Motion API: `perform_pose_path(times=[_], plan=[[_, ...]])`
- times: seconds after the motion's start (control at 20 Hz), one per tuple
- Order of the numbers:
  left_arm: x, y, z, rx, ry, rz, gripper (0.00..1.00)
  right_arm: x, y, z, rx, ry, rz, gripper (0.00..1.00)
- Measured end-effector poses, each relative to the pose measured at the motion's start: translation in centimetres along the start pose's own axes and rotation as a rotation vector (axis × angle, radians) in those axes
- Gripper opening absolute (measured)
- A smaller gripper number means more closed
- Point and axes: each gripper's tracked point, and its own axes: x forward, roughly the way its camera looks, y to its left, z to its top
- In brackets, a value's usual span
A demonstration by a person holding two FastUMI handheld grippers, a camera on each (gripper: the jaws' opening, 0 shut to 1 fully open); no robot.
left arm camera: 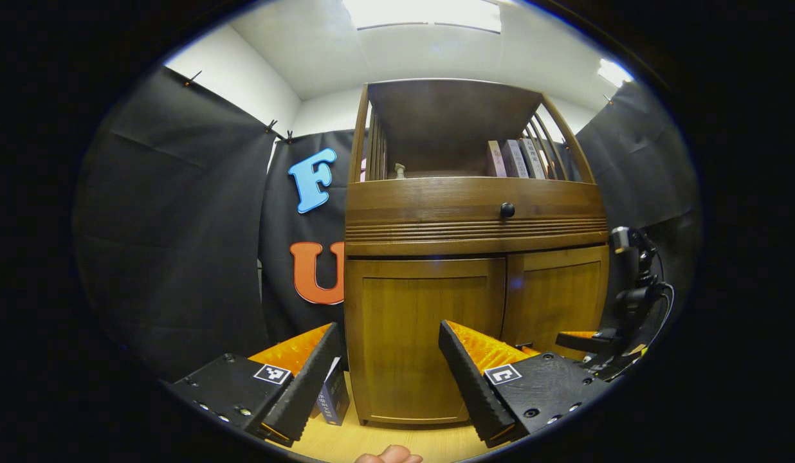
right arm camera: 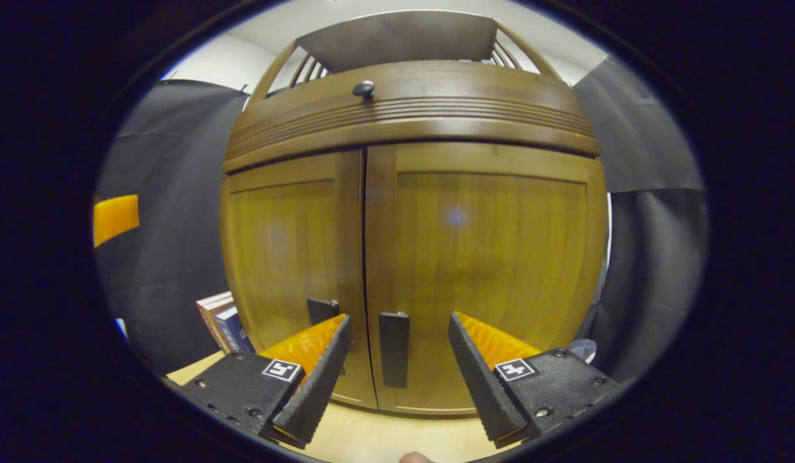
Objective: Open the right door of the double-door shoe cabinet with the right hand, and open the left door with the left hand.
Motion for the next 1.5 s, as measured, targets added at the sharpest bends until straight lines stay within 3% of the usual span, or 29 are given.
perform_pose_path(times=[0.35,0.95,1.1,1.5], plan=[[0.2,0.9,-0.4,0.012,0.009,0.017,0.93,2.6,-0.1,-3.7,0.033,0.085,-0.023,0.74],[-0.5,1.7,-0.6,0.013,0.021,0.032,0.94,2.0,-0.7,-2.2,0.039,0.118,-0.063,0.51],[-1.0,2.2,-0.6,0.015,0.024,0.041,0.93,1.8,-0.6,-1.9,0.039,0.121,-0.083,0.38],[-2.1,2.3,-0.3,0.016,0.025,0.045,0.93,1.5,-0.3,-1.8,0.068,0.126,-0.057,0.29]])
